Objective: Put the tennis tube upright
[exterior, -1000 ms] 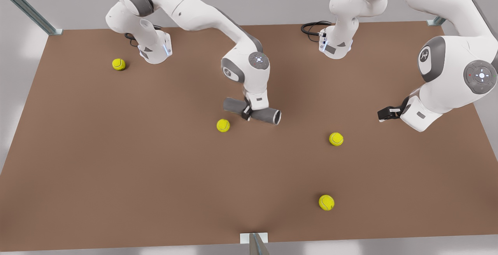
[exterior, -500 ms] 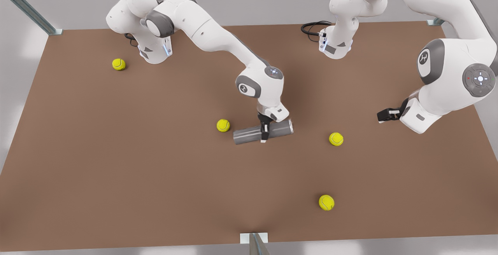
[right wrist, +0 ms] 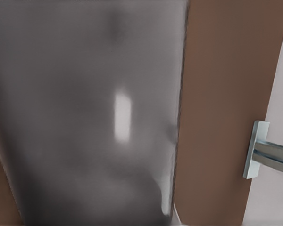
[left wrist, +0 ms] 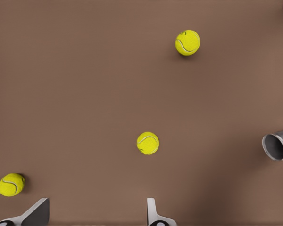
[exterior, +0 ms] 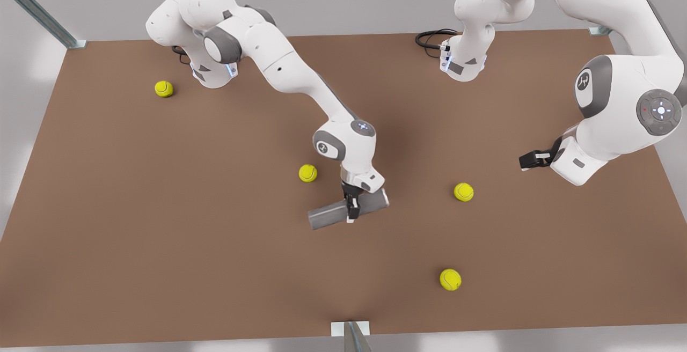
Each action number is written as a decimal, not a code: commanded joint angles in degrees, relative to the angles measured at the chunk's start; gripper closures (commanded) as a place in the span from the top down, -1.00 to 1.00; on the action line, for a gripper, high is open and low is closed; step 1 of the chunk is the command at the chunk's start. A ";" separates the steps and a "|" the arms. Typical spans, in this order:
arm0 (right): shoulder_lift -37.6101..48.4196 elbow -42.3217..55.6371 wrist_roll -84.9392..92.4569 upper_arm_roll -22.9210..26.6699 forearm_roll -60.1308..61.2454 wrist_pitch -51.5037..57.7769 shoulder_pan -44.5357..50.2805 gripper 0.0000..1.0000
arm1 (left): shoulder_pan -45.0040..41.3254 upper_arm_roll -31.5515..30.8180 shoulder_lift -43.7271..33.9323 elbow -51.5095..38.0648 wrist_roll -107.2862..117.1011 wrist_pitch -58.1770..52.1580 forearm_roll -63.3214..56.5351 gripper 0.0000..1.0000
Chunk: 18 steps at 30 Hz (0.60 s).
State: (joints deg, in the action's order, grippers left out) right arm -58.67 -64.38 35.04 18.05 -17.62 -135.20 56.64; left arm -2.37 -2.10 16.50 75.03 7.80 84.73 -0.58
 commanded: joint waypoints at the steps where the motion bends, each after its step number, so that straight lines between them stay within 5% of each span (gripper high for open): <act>1: -0.22 -0.13 -6.65 0.14 0.48 -1.12 -0.04 0.39 | 0.00 -0.01 -0.07 -0.06 0.46 0.00 -0.03 1.00; 5: -0.31 -1.97 -13.77 0.05 12.17 1.34 0.13 0.39 | 0.00 -0.01 -0.07 -0.06 0.46 0.00 -0.03 1.00; 11: -2.06 -1.80 -14.30 0.05 11.91 0.81 0.22 0.40 | 0.00 -0.01 0.02 -0.06 0.55 0.09 -0.03 1.00; 12: -2.06 -1.71 -14.30 0.05 11.91 0.72 0.22 0.82 | 0.00 -0.01 0.02 -0.06 0.55 0.09 -0.03 1.00; 13: -1.98 -1.62 -14.21 0.05 11.91 0.55 0.22 1.00 | 0.00 -0.01 0.02 -0.06 0.55 0.09 -0.03 1.00; 18: -1.45 -0.83 -12.54 0.05 11.73 0.55 0.92 1.00 | 0.00 -0.01 0.02 -0.06 0.55 0.09 -0.03 1.00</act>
State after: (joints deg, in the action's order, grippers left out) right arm -60.30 -65.40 26.75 18.12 -6.09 -134.66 57.37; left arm -2.38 -2.11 16.59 75.00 8.14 84.82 -0.58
